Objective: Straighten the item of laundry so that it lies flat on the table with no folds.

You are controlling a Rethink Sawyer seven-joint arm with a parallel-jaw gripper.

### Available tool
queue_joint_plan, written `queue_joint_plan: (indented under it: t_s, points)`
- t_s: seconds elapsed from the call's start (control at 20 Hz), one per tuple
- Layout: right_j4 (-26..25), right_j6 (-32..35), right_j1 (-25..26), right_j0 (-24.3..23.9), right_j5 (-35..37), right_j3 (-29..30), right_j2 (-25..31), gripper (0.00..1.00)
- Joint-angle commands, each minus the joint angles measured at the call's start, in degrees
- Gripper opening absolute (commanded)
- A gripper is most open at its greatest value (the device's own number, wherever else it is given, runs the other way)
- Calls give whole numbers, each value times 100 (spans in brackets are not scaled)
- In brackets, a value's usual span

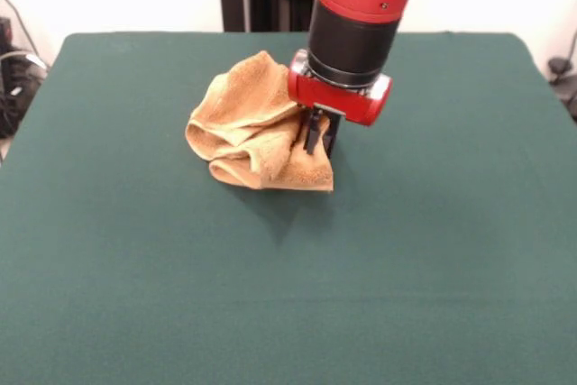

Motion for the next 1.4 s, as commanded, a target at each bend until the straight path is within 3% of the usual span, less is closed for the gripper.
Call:
queue_joint_plan:
  t_s: [0.05, 0.55, 1.4]
  points:
    - [-785, -1230, -835, -1322, -420, 896, 1778, 0]
    - [-1502, -190, -989, -1361, -213, 827, 1969, 0]
    - [-1988, 283, -1022, -1389, 90, 595, 2048, 0]
